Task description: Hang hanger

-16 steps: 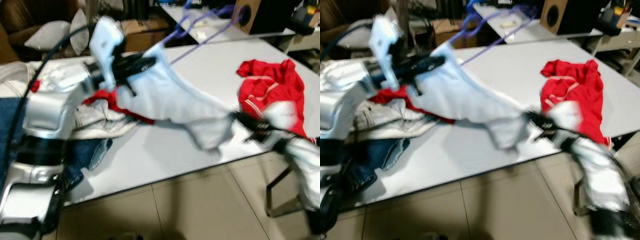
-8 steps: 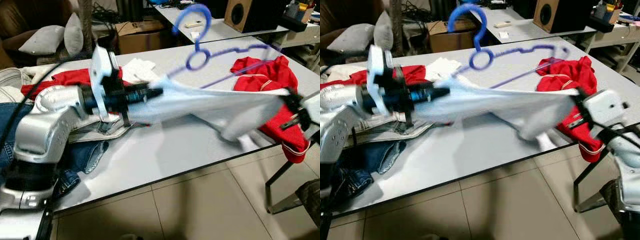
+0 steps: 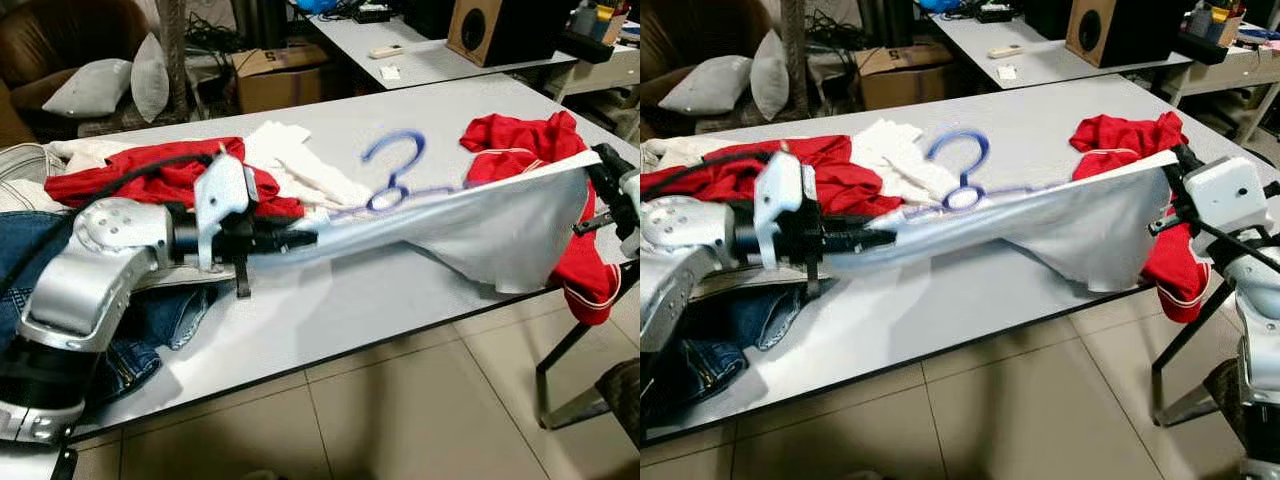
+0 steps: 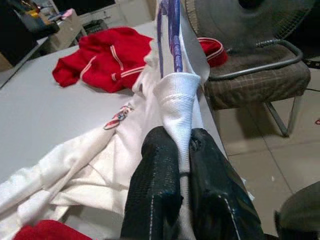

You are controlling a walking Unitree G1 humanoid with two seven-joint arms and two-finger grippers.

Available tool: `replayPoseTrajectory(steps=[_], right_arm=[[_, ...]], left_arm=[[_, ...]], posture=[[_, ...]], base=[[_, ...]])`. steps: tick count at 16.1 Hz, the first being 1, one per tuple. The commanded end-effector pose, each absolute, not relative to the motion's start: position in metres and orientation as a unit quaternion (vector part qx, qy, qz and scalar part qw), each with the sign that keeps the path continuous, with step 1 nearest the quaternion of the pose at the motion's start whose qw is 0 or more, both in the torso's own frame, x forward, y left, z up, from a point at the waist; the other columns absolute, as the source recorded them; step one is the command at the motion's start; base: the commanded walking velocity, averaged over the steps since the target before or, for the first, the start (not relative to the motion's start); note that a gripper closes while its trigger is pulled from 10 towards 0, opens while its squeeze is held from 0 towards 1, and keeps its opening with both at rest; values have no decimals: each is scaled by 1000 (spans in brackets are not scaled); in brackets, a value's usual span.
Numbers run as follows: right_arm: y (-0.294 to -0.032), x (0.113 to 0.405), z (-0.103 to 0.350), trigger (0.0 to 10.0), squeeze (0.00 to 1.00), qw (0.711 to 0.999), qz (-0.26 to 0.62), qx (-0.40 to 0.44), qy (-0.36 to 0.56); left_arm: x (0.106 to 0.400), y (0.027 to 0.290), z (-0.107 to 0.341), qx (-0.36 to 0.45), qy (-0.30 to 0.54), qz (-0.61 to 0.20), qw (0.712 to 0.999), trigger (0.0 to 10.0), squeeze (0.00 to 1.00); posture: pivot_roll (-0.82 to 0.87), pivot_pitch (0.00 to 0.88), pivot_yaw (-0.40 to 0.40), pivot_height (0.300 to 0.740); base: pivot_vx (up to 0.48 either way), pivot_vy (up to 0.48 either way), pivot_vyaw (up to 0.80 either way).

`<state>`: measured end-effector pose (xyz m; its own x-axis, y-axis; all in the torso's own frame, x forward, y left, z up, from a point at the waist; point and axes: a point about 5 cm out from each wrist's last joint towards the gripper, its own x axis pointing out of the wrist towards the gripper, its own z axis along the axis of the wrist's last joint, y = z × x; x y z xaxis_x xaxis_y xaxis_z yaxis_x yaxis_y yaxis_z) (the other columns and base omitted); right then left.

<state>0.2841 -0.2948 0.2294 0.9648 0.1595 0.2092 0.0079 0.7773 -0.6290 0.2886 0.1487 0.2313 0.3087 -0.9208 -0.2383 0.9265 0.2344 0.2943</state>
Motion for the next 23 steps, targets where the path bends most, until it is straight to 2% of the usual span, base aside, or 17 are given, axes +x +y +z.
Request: replayPoseTrajectory(steps=[1, 4, 6, 8, 12, 13, 15, 19, 21, 23], right_arm=[[-310, 283, 243, 0, 0, 933, -5, -332, -139], [-308, 286, 251, 0, 0, 930, -7, -331, -157], [-307, 286, 253, 0, 0, 929, -3, -331, -163], [-305, 283, 248, 0, 0, 928, 8, -331, -169], [-305, 276, 228, 0, 0, 937, -4, -312, -159], [-290, 267, 204, 0, 0, 932, 36, -327, -152], [-264, 252, 167, 0, 0, 931, 109, -324, -127], [-236, 236, 123, 0, 0, 927, 208, -306, -62], [-227, 228, 104, 0, 0, 924, 244, -293, -28], [-227, 222, 90, 0, 0, 915, 251, -315, 5]], left_arm=[[285, 150, 226, 198, 28, -597, 777, 0, 0], [275, 134, 215, 216, 37, -636, 739, 0, 0], [274, 131, 201, 272, 56, -629, 726, 0, 0], [286, 137, 189, 342, 52, -569, 746, 0, 0], [279, 142, 176, 378, 42, -550, 743, 0, 0], [286, 147, 174, 390, 15, -506, 769, 0, 0], [293, 154, 175, 364, -11, -474, 802, 0, 0], [294, 157, 175, 282, -33, -481, 829, 0, 0], [291, 154, 176, 239, -48, -504, 829, 0, 0], [281, 149, 180, 197, -60, -548, 811, 0, 0]], posture=[[-69, 0, 65, 740], [-68, 0, 66, 740], [-69, 0, 70, 740], [-72, 0, 72, 740], [-70, 0, 75, 740], [-63, 0, 63, 740], [-60, 0, 61, 740], [-67, 0, 60, 740], [-69, 0, 60, 740], [-65, 0, 55, 740]], base=[[0, 0, 0], [0, 0, 0], [0, 0, 0], [0, 0, 0], [0, 0, 0], [0, 0, 0], [0, 0, 0], [0, 0, 0], [0, 0, 0], [0, 0, 0]])
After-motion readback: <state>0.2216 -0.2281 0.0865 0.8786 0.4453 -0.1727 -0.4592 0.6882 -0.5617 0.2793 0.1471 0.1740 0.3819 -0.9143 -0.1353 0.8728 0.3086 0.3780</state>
